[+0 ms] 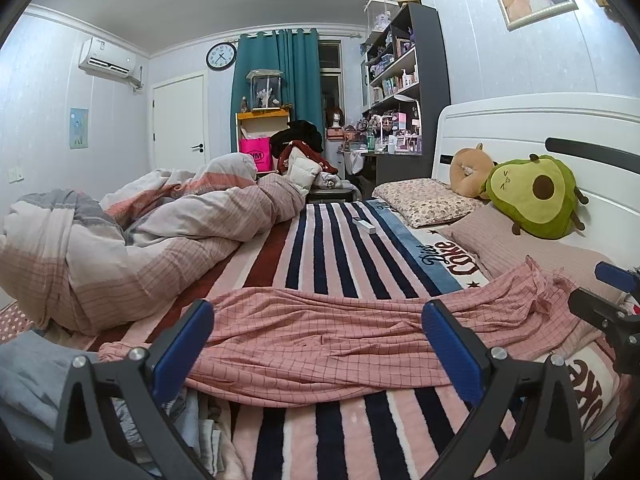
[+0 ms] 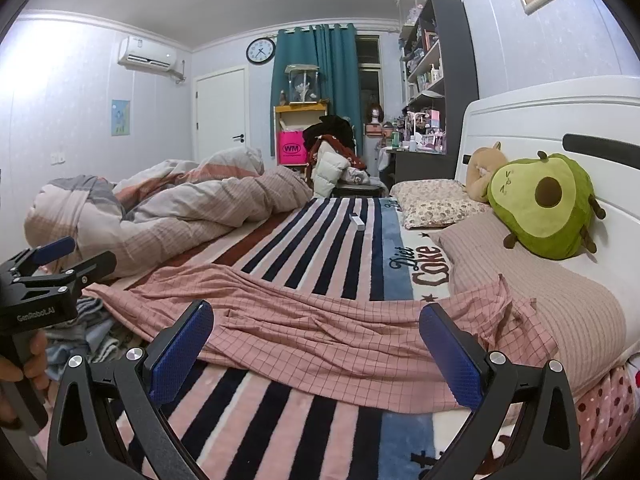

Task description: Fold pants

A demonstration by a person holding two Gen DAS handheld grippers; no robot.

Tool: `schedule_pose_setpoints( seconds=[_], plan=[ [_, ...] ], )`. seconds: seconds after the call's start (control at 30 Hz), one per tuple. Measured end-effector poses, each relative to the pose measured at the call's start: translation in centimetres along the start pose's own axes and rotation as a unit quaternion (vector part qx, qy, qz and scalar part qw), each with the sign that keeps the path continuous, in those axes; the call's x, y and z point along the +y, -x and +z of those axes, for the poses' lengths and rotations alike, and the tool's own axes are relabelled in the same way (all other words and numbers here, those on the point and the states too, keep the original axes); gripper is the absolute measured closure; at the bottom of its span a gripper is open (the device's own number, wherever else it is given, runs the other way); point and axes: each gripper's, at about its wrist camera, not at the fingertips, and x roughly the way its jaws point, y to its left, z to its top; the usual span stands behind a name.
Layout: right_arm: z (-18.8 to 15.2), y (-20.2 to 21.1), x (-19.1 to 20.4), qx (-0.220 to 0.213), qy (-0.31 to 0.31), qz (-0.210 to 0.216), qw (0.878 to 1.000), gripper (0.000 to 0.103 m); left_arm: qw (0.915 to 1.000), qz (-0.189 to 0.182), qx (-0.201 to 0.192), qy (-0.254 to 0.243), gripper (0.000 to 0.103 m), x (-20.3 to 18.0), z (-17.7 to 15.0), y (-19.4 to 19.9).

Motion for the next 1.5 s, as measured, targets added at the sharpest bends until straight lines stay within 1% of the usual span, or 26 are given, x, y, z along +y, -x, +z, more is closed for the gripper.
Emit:
schedule_pose_setpoints(
  seconds=[1.07, 1.23, 1.3, 1.4, 1.47, 1.5],
  plan=[
    [-0.2, 0.2, -0.2, -0.001, -0.005, 0.004, 1.0, 0.0, 1.0, -0.005, 0.007, 0.004, 0.001, -0.8, -0.5, -0.1],
    [-0.7, 0.0, -0.3, 0.004, -0.006, 0.002, 1.0, 0.0, 0.9998, -0.015, 0.012, 0.01, 0.001, -0.5, -0.5, -0.6],
    [-1.0, -0.5, -0.7, 0.011, -0.014, 0.007, 1.0, 0.0, 0.9996, -0.018, 0.016, 0.016, 0.001, -0.3, -0.9, -1.2],
    [-2.0, -1.7, -2.0, 0.036, -0.042, 0.011, 0.998, 0.0, 0.9992, -0.012, 0.03, 0.025, 0.001, 0.3, -2.2, -2.6],
    [-3.5, -2.9, -3.7, 0.056, -0.069, 0.016, 0.996, 0.001, 0.9982, -0.01, 0.052, 0.028, 0.001, 0.9, -3.3, -4.2],
    [-4.2, -3.6, -4.3, 0.068, -0.078, 0.014, 0.995, 0.001, 0.9971, -0.006, 0.069, 0.032, 0.001, 1.2, -3.9, -5.1]
  ],
)
